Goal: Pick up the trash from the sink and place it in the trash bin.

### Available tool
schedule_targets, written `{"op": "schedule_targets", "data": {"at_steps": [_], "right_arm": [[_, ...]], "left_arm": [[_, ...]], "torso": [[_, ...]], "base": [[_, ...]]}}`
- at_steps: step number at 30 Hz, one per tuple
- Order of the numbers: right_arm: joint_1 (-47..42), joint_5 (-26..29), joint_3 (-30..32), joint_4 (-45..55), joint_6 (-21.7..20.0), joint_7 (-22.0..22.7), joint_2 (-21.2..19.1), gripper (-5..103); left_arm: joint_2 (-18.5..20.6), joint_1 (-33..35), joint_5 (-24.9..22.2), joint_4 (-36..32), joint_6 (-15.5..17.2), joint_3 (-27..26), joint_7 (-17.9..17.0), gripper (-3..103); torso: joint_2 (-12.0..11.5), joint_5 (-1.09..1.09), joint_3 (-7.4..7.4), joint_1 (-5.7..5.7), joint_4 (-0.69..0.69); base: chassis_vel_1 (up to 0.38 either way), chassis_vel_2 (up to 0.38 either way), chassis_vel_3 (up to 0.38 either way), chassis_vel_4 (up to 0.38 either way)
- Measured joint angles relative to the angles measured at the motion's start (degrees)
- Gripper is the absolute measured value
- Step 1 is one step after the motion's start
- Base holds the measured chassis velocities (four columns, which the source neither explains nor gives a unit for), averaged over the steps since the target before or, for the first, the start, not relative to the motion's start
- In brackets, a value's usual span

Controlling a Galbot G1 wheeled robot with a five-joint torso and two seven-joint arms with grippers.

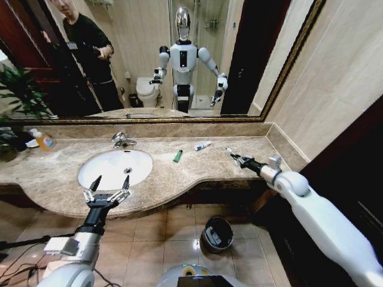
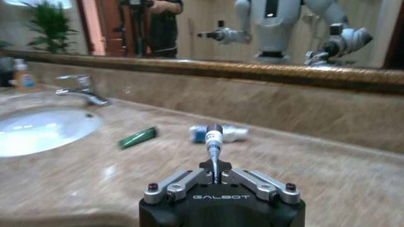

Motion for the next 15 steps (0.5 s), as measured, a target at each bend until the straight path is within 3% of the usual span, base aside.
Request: {"op": "schedule_targets", "data": {"at_steps": [5, 6, 8, 11, 15], "right_arm": [[-10.0, -3.1, 4.5, 3.6, 2.1, -1.9, 3.8, 2], [-14.8, -5.1, 6.3, 4.7, 3.8, -2.8, 7.0, 2], [-16.1, -5.9, 6.8, 4.8, 4.3, -3.1, 8.0, 2], [-23.1, -10.7, 7.9, 4.5, 8.3, -5.1, 14.5, 2], [-26.8, -15.7, 6.8, 1.8, 12.1, -6.5, 19.3, 2]], "left_arm": [[0.0, 0.0, 0.0, 0.0, 0.0, 0.0, 0.0, 100], [0.0, 0.0, 0.0, 0.0, 0.0, 0.0, 0.0, 100], [0.0, 0.0, 0.0, 0.0, 0.0, 0.0, 0.0, 100], [0.0, 0.0, 0.0, 0.0, 0.0, 0.0, 0.0, 100], [0.0, 0.0, 0.0, 0.0, 0.0, 0.0, 0.0, 100]], "torso": [[0.0, 0.02, 0.0, 0.0, 0.0], [0.0, 0.02, 0.0, 0.0, -0.01], [0.0, 0.01, 0.0, 0.0, 0.0], [0.0, 0.01, 0.0, 0.0, 0.0], [0.0, 0.0, 0.0, -0.01, -0.01]], "base": [[0.0, 0.0, 0.0, 0.0], [0.0, 0.0, 0.0, 0.0], [0.0, 0.0, 0.0, 0.0], [0.0, 0.0, 0.0, 0.0], [0.0, 0.0, 0.0, 0.0]]}}
